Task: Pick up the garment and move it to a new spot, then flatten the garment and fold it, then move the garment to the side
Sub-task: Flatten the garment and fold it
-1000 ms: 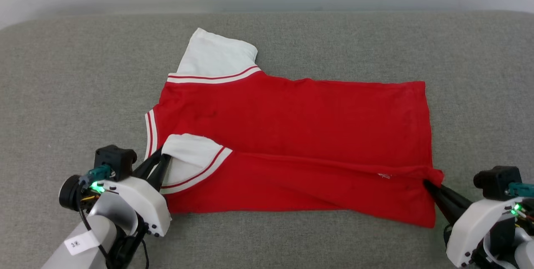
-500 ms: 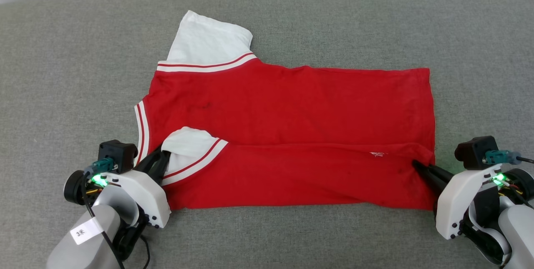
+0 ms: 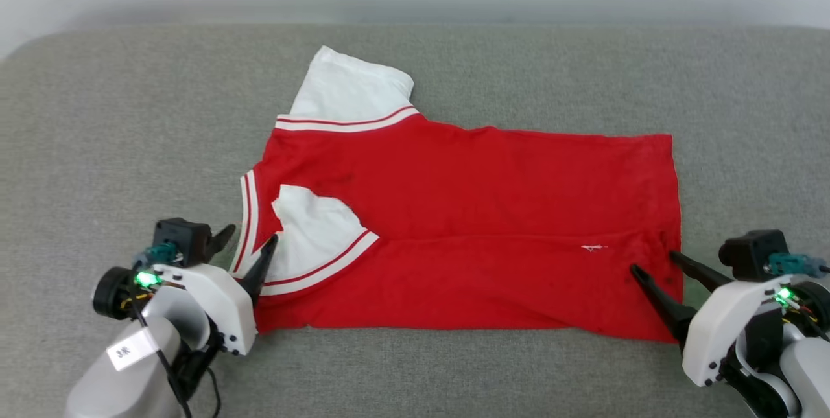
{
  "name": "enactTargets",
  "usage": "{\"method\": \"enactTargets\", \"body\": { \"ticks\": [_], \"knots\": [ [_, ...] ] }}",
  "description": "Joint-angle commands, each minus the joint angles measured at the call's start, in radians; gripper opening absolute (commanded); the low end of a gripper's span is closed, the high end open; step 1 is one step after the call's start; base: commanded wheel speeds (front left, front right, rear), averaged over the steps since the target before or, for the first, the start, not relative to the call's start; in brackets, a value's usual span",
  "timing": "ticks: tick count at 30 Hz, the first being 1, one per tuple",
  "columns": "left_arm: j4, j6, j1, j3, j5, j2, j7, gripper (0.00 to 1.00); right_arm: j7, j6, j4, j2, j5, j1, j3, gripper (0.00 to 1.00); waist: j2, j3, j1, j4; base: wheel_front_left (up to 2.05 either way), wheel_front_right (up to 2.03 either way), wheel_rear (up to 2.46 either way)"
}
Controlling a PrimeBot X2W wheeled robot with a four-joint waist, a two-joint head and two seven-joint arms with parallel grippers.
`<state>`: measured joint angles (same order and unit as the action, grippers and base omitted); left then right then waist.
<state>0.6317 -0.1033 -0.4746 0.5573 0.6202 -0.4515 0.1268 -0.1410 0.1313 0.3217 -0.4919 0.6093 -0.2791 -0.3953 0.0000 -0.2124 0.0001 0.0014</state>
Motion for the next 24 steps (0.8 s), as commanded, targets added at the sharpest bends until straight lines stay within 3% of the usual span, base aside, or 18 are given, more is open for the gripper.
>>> {"method": "enactTargets", "body": {
  "ticks": [1,6,15,20,24],
  "knots": [
    [-0.020,-0.001,-0.004,-0.004,0.008,-0.015,-0.014,1.00,0.007,-0.001,-0.017,-0.008,-0.002,0.020,0.012,1.00,0.0000,0.025,-0.0001,0.015,0.00,0.00,0.00],
    [-0.126,-0.009,0.002,-0.001,0.037,-0.087,-0.129,1.00,-0.007,-0.001,-0.082,-0.020,-0.026,0.067,0.057,1.00,0.0000,0.056,-0.0001,0.031,0.00,0.00,0.00],
    [-0.344,-0.019,-0.003,0.033,0.153,-0.214,-0.498,1.00,-0.055,-0.001,-0.170,-0.003,-0.069,0.103,0.115,1.00,0.0000,0.070,-0.0001,0.041,0.00,0.00,0.00],
    [-0.426,-0.020,0.002,0.072,0.201,-0.262,-0.685,1.00,-0.073,-0.001,-0.192,0.009,-0.079,0.112,0.126,1.00,0.0000,0.068,-0.0001,0.037,0.00,0.00,0.00],
    [-0.451,-0.011,0.014,0.091,0.225,-0.278,-0.769,1.00,-0.078,-0.001,-0.203,0.016,-0.083,0.108,0.128,1.00,0.0000,0.058,-0.0001,0.025,0.00,0.00,0.00]
  ]
}}
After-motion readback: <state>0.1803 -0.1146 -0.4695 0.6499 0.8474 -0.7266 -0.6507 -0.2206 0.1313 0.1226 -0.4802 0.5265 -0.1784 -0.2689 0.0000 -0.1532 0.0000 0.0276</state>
